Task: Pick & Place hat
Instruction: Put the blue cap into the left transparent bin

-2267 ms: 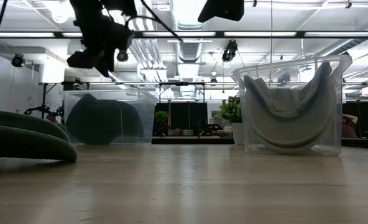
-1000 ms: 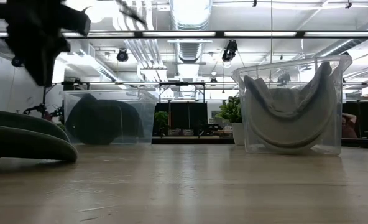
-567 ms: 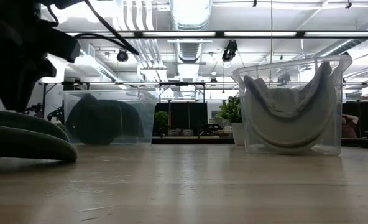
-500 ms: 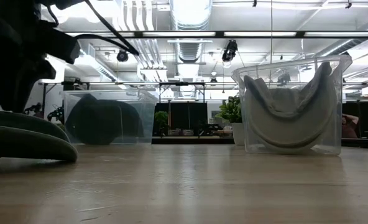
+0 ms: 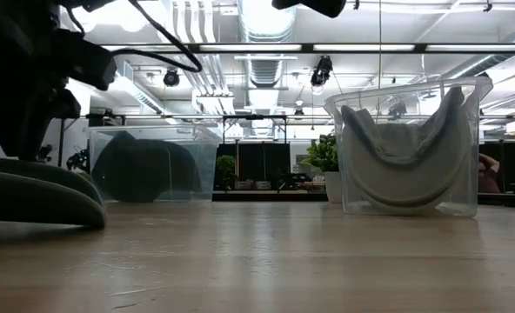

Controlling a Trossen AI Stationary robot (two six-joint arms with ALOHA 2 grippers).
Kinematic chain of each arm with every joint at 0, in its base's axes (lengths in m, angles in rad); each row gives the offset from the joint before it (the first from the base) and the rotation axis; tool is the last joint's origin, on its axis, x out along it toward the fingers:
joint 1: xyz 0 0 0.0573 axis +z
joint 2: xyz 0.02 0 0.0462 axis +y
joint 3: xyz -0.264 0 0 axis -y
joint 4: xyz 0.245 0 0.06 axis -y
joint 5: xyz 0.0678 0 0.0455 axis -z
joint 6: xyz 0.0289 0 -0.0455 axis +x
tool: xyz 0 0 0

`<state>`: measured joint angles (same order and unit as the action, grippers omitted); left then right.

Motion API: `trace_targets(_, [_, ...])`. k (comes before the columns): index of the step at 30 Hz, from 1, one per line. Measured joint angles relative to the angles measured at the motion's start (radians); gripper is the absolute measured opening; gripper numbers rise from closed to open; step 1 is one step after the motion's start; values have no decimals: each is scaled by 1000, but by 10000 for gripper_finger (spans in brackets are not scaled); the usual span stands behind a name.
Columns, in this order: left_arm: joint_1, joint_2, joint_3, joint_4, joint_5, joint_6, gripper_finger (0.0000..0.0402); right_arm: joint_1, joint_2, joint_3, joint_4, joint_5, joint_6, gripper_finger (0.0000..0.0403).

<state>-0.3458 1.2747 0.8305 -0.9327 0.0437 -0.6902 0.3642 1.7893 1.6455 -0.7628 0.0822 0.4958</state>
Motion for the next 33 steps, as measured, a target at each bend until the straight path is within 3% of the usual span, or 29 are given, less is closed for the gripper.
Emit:
trace_targets(11, [0, 0, -33, 8, 0, 0, 115, 4, 0, 0, 41, -1, -2, 231])
trace_targets(19, [1, 0, -48, 110, 34, 64, 111, 5, 0, -1, 49, -2, -8, 231])
trace_targets(22, [-3, 0, -48, 129, 36, 106, 88, 5, 0, -2, 55, -1, -38, 231])
trace_targets(27, [-2, 4, -52, 148, 44, 161, 13, 5, 0, -2, 75, 0, -57, 231])
trace_targets(33, [-3, 2, -49, 180, 87, 226, 6, 12, 0, -32, 130, 7, -121, 231])
